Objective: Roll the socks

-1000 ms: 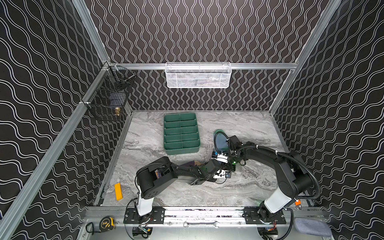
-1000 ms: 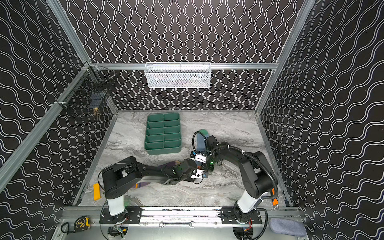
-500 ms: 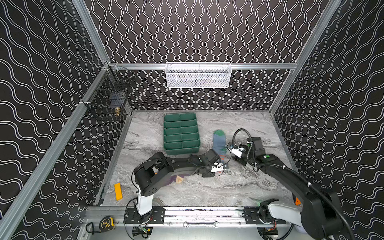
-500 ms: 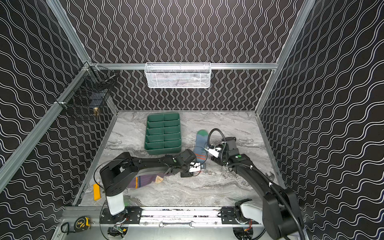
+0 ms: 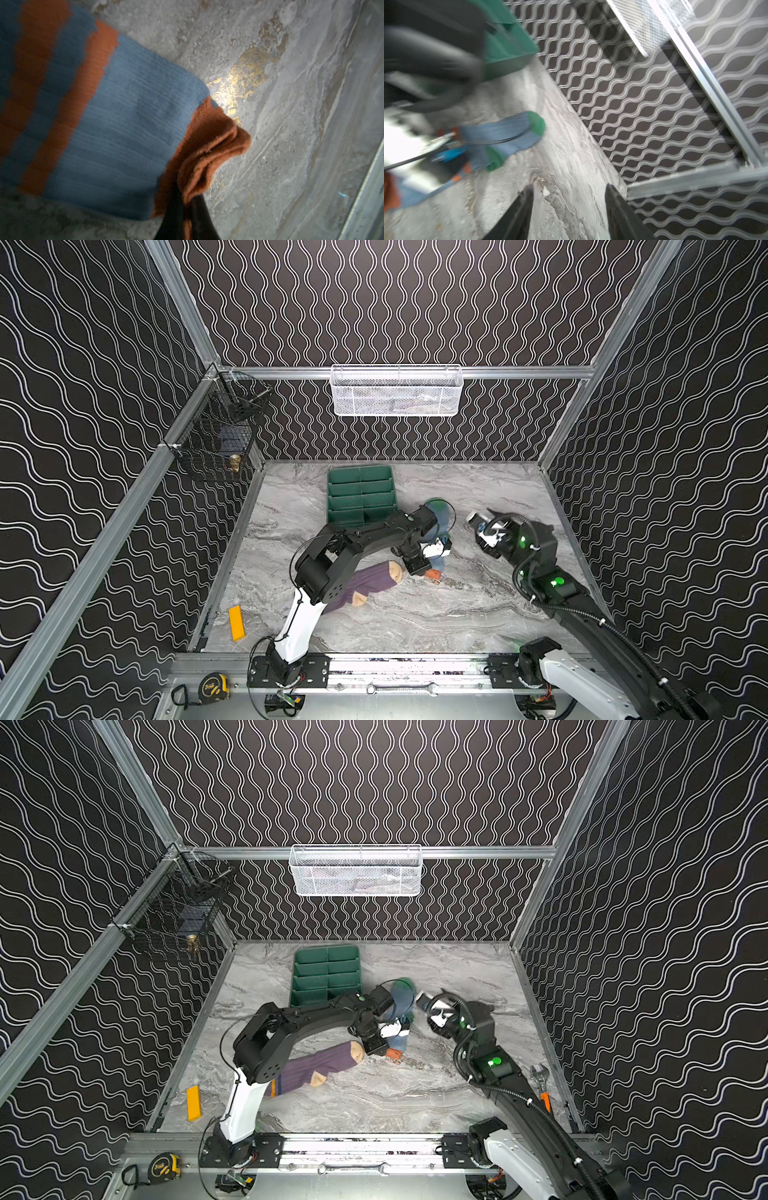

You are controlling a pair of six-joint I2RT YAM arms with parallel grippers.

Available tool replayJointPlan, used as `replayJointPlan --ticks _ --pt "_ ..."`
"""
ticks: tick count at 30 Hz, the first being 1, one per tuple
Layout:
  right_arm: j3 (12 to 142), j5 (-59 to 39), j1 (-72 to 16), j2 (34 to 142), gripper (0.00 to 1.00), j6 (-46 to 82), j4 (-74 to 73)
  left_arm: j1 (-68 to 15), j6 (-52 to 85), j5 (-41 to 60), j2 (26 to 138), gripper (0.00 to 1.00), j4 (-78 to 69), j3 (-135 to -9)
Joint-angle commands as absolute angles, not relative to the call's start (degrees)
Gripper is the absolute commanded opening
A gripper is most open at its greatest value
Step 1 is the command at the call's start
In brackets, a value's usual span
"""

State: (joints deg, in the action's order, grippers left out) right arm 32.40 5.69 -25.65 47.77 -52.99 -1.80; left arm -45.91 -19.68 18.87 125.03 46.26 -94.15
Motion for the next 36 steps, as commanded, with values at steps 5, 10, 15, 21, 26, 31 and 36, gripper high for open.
replayJointPlan --ticks 5,10,15,21,26,31,36 --pt "22.4 22.7 -42.3 43.4 0.57 -69.0 -4.2 -43.5 -14.0 24.8 133.7 0.0 58.1 -106.6" --pt "13.4 25.7 -50.2 49.5 0.59 -72.0 -16.0 -42.0 -13.3 27.0 140.1 0.0 62.3 -113.4" --pt "13.3 23.5 -52.0 61.8 0.6 -71.3 -27.9 -41.5 -13.9 26.7 144.4 0.0 65.0 -116.2" --pt "16.0 23.5 -51.2 78.5 0.6 -73.2 -39.8 -40.5 -14.0 27.3 145.9 0.0 65.2 -116.1" --pt "16.2 21.3 -49.2 80.5 0.6 -72.1 -37.7 -39.9 -14.2 26.9 145.6 0.0 65.3 -116.2" --pt "16.4 19.5 -48.4 81.9 0.59 -71.9 -34.9 -39.8 -14.5 27.1 144.9 0.0 64.9 -115.5" --pt "17.6 18.8 -48.2 85.3 0.54 -71.1 -32.2 -39.8 -14.7 27.1 144.6 0.0 64.7 -114.8"
